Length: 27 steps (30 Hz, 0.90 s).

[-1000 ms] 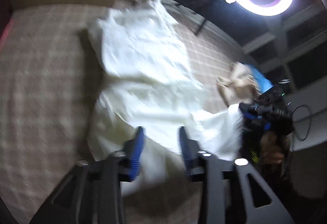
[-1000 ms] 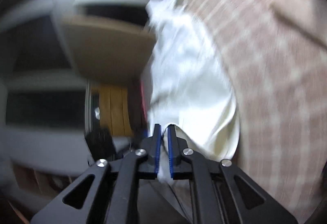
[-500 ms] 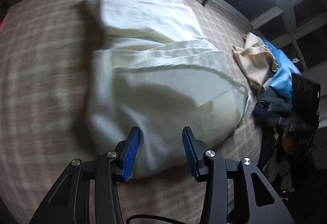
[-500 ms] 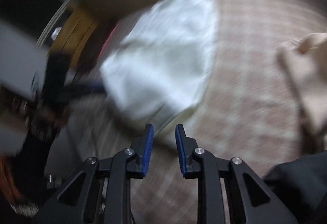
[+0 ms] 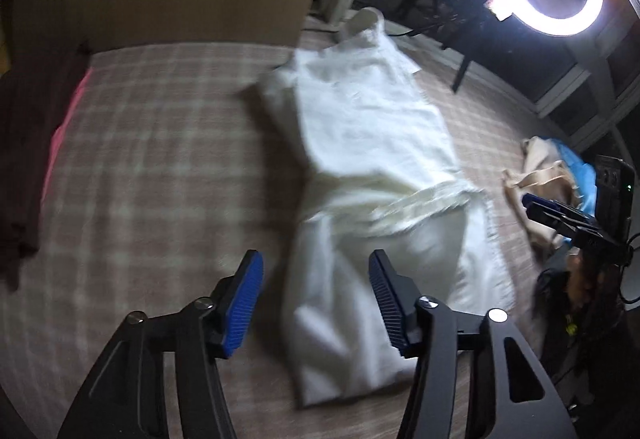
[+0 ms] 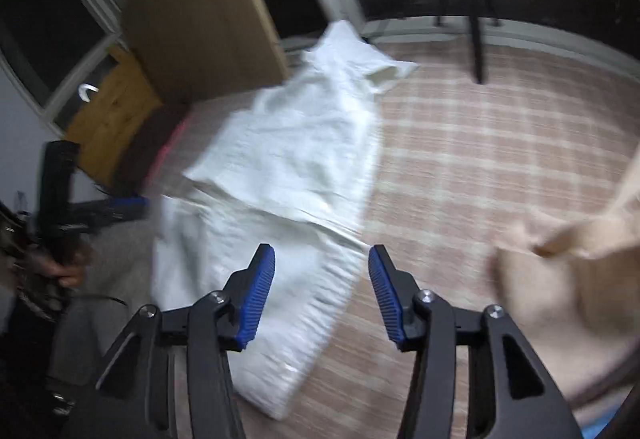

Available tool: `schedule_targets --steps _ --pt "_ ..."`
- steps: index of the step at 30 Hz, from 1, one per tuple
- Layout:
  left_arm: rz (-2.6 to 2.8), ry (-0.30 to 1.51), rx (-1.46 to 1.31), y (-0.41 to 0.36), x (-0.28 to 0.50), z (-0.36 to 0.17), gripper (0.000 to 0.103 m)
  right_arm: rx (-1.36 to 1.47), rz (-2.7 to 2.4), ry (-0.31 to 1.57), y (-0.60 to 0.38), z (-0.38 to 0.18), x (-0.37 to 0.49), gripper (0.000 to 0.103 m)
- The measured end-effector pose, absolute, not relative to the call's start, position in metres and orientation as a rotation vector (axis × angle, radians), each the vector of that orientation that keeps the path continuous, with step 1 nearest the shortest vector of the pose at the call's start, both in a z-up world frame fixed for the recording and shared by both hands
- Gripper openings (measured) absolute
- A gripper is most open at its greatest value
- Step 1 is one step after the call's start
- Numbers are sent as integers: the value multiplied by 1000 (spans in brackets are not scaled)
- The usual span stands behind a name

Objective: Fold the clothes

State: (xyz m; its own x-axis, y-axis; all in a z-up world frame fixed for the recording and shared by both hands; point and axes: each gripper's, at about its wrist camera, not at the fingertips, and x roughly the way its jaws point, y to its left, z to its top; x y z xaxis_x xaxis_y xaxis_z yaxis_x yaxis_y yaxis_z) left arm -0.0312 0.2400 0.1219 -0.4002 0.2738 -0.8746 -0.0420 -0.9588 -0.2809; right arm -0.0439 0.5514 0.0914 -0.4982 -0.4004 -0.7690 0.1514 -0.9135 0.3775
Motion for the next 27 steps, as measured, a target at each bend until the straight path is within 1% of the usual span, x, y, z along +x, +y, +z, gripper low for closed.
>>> schedule_targets --steps 4,6,8,10,13,16,18,20,21,22,24,25,26,27 --pt "2422 -357 -1661 244 -13 105 51 1457 -2374 -385 544 63 -39 49" --pt "2414 -390 -1650 249 2 104 51 1494 -2358 -388 539 51 -36 49" --pt "2410 -392 -1640 255 11 103 50 1499 -2331 -435 536 44 -33 49" --pt "2406 -392 -1630 261 20 102 46 1509 -2300 -454 534 40 -29 49" --pt "2395 -377 -1612 266 24 100 46 1526 -2311 -421 528 41 -29 49" --pt "2419 -450 -1626 256 16 95 46 1537 -2323 -362 520 42 -33 47" --pt "2453 -482 -1593 250 6 101 46 1527 -2348 -303 514 44 -37 47" --pt "2499 -434 -1532 251 -3 108 52 1506 -2367 -306 514 49 -42 47" --pt "2496 -400 -1538 253 -11 107 60 1490 -2377 -307 514 51 -47 47" --pt "2491 -365 -1547 256 -19 105 64 1481 -2382 -303 513 52 -50 47" --pt "2461 -314 -1560 261 -35 97 65 1479 -2400 -286 513 47 -60 48" --pt "2434 -299 -1564 263 -42 91 61 1478 -2408 -277 512 44 -65 48" --pt "2411 -289 -1576 266 -45 85 54 1476 -2417 -269 512 42 -70 48" --pt "2387 -279 -1590 269 -49 79 25 1475 -2425 -261 512 39 -74 47"
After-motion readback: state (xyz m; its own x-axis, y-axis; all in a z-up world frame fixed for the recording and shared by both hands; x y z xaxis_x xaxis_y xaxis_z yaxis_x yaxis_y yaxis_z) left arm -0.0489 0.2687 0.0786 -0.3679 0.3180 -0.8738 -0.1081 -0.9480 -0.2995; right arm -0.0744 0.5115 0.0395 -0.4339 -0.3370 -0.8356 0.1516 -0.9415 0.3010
